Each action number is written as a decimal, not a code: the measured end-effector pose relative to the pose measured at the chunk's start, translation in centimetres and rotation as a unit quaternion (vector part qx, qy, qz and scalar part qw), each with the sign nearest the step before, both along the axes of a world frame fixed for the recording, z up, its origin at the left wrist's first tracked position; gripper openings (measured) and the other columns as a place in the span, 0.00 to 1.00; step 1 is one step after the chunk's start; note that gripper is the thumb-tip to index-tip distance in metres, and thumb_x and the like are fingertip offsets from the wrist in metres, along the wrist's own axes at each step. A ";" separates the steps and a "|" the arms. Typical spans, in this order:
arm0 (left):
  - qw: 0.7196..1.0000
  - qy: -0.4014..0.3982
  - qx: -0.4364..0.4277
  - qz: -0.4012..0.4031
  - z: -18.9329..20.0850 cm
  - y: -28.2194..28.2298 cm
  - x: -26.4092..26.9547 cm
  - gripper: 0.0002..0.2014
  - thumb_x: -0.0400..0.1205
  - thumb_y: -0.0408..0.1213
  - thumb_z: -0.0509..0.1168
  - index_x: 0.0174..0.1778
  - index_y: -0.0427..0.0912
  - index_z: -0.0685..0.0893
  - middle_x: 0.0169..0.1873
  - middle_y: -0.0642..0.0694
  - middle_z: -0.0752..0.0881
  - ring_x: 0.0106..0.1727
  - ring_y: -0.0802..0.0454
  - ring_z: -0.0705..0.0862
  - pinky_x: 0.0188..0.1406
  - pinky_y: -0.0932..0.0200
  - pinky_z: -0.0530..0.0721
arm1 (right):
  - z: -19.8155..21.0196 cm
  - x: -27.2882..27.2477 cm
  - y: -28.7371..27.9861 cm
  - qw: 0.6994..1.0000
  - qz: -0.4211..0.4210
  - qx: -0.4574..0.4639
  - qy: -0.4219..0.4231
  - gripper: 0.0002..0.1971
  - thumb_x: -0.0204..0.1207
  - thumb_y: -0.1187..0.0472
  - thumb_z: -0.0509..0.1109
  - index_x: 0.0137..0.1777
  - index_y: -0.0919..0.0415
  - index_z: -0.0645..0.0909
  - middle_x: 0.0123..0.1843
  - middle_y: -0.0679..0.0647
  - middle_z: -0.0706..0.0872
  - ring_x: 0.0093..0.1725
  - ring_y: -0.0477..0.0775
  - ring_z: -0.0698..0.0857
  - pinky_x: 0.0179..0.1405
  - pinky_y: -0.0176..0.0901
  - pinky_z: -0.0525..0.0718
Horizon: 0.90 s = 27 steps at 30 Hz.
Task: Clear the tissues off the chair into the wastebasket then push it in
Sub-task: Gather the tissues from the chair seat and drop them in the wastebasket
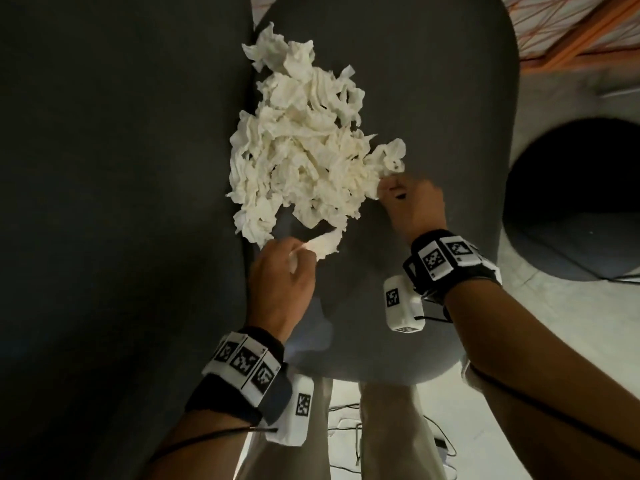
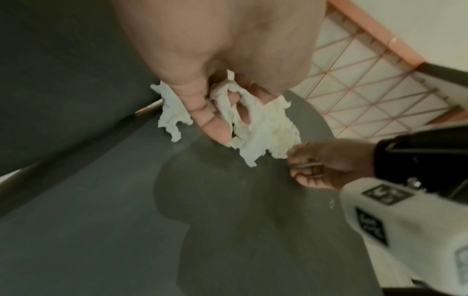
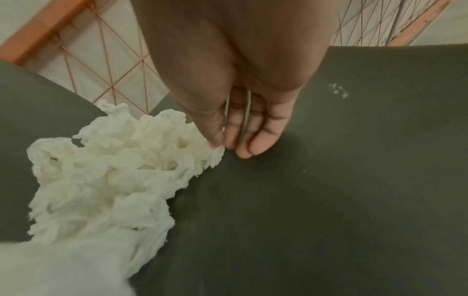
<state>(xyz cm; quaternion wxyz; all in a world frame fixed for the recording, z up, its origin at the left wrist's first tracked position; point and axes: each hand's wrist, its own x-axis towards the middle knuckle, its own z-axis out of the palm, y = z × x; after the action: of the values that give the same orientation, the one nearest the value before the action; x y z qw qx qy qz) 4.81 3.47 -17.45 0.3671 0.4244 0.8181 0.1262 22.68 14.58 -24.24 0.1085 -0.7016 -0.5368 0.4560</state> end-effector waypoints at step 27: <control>0.988 0.050 0.143 -0.040 1.1 10.7 -1.7 0.12 0.84 0.48 0.62 0.46 0.42 0.80 0.45 0.47 0.81 0.48 0.51 0.78 0.48 0.59 0.72 | 1.6 -2.7 2.0 0.992 0.105 -0.045 -0.058 0.14 0.76 0.48 0.68 0.61 0.47 0.83 0.58 0.51 0.85 0.57 0.56 0.84 0.58 0.52 0.83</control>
<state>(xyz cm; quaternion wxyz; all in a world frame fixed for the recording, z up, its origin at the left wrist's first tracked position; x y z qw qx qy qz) 3.11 14.16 -16.33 0.2664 0.5109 0.7911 0.2057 19.99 16.62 -22.65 -0.0030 -0.6709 -0.5913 0.4474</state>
